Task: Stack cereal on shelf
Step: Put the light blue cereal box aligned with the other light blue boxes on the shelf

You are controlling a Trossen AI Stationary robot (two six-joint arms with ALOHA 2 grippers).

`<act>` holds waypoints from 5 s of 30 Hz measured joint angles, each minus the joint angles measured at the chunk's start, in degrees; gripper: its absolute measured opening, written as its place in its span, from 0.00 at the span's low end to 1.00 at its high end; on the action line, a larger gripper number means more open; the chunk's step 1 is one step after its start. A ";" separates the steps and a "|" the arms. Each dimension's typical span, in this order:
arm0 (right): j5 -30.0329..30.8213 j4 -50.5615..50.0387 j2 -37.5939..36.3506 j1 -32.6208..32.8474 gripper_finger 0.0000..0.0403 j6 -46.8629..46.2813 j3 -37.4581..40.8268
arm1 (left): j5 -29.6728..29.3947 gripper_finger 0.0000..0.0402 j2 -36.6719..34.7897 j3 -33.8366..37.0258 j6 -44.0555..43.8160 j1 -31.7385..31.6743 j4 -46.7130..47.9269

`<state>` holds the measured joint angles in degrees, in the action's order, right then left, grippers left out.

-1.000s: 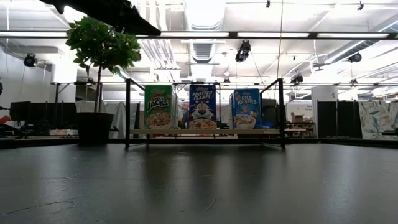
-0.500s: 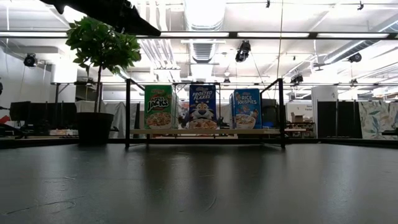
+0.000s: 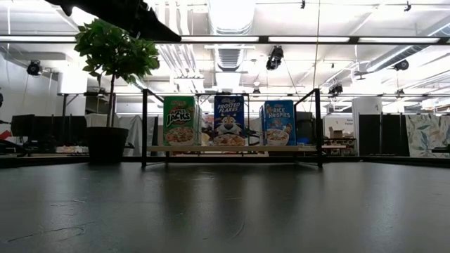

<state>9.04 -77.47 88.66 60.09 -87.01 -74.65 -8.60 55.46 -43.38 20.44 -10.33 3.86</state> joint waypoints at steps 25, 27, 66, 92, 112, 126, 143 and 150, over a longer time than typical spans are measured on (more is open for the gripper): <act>5.10 13.00 -8.01 -40.80 0.31 49.76 -0.02 | 0.02 0.00 0.02 0.00 1.76 0.00 0.81; 5.08 15.09 -9.30 -44.18 0.31 56.01 -0.02 | 0.03 0.00 0.02 0.00 1.76 -0.01 1.62; 2.77 26.26 -2.96 -79.51 0.31 121.28 -4.68 | 0.00 0.00 -0.09 0.00 12.12 -0.01 -4.31; 3.01 27.10 -1.51 -80.28 0.52 121.07 -6.41 | 0.00 0.00 -0.09 0.00 12.12 -0.02 -4.31; 1.16 26.77 -1.37 -82.21 0.18 117.03 -12.07 | 0.00 0.00 -0.09 0.00 12.13 -0.01 -4.16; -4.49 26.99 3.15 -84.39 0.02 116.82 -11.87 | 0.00 0.00 -0.09 0.00 12.13 -0.01 -3.83; -1.02 24.44 2.51 -84.41 0.02 110.80 -11.87 | -0.02 0.00 -0.09 0.00 12.36 0.00 -3.79; -0.92 24.24 2.51 -84.39 0.02 109.06 -11.87 | -0.01 0.00 -0.08 0.00 12.36 0.00 -3.79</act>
<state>8.12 -53.23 91.18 -24.29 22.04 -86.52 -8.61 55.38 -43.38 32.80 -10.33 0.08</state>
